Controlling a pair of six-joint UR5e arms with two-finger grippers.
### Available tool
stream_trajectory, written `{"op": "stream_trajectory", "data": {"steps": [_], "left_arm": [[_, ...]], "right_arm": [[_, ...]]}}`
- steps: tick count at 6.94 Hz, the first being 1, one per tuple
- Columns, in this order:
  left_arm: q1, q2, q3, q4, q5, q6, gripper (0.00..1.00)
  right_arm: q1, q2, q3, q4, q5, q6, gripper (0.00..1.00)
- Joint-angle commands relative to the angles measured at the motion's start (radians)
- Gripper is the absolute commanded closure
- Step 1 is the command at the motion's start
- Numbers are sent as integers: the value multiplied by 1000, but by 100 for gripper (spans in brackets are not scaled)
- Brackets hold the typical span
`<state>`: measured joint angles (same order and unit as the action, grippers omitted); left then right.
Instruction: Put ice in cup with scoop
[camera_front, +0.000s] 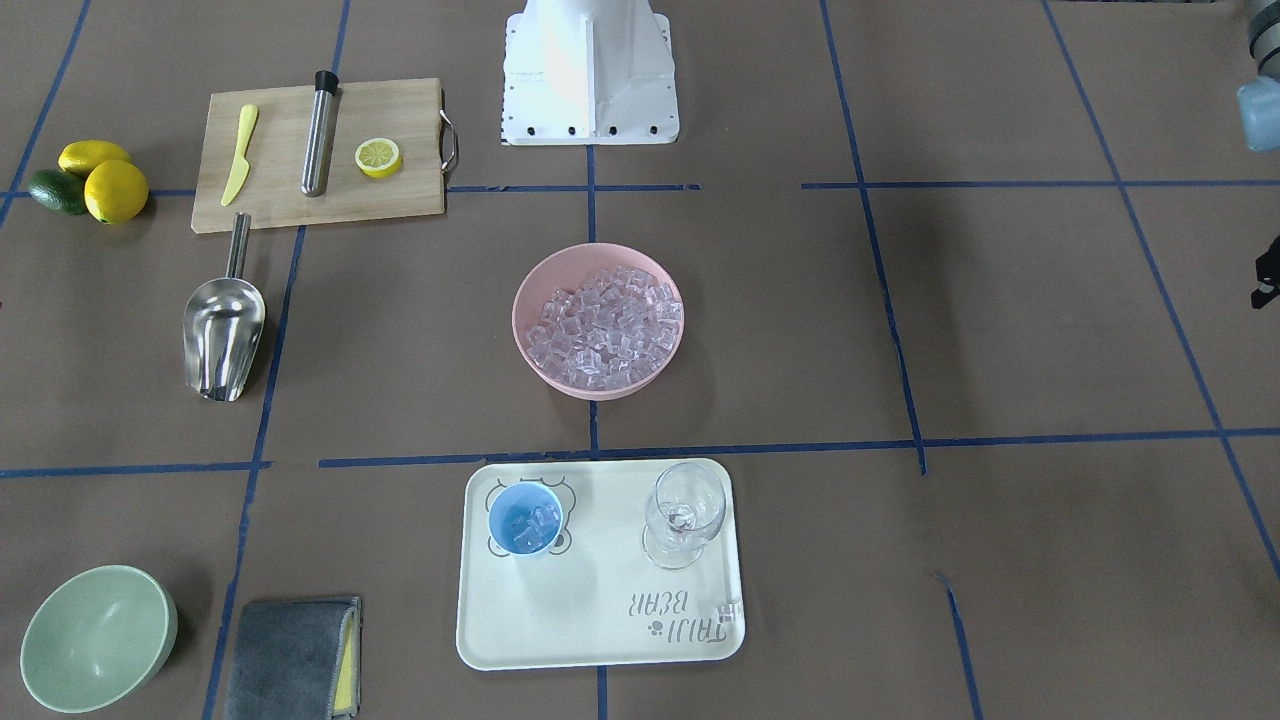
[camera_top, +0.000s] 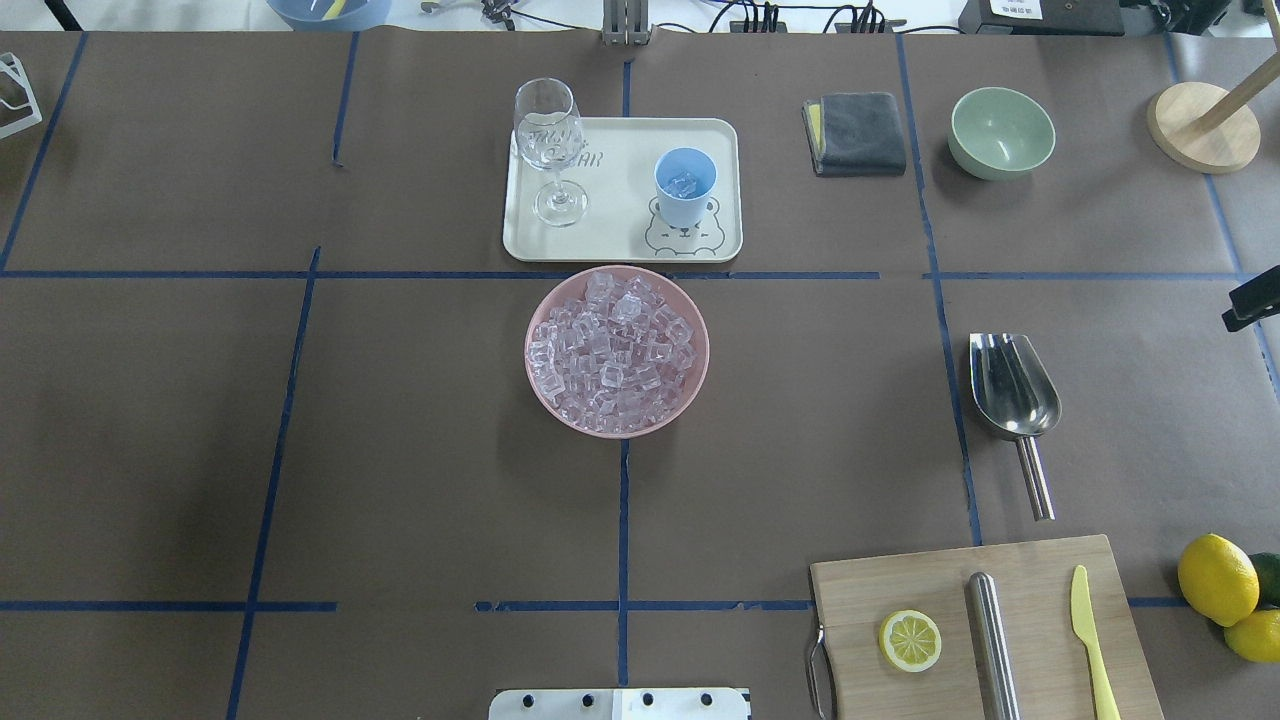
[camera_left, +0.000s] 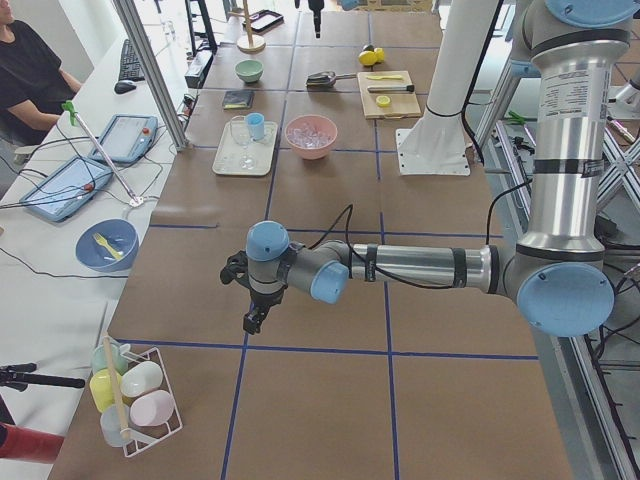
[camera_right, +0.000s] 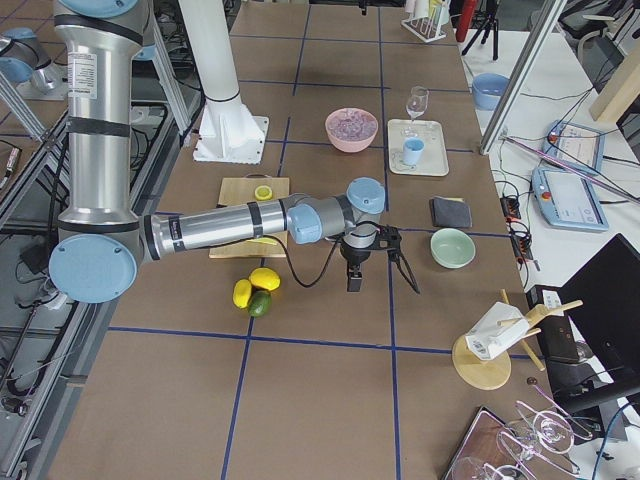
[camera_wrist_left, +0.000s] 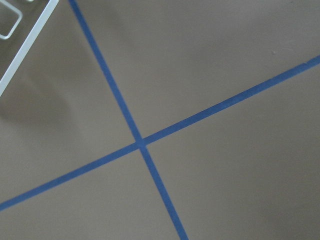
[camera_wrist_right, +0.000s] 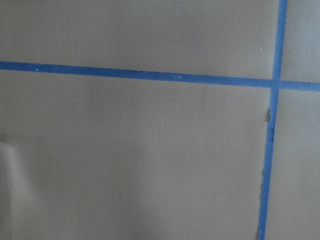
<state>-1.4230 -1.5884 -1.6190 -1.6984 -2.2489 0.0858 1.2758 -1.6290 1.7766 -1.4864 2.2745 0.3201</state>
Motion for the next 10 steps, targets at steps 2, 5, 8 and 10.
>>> {"op": "stream_trajectory", "data": {"steps": [2, 5, 8, 10], "left_arm": [[-25, -32, -21, 258, -104, 0, 0], [-117, -33, -28, 258, -112, 2, 0], [-129, -35, -22, 256, -113, -3, 0], [-126, -47, 2, 220, -113, -9, 0]], "right_arm": [[91, 4, -62, 3, 88, -127, 0], [89, 30, -101, 6, 79, -113, 0], [103, 77, -121, 2, 69, -144, 0], [116, 77, -126, -6, 65, -179, 0]]}}
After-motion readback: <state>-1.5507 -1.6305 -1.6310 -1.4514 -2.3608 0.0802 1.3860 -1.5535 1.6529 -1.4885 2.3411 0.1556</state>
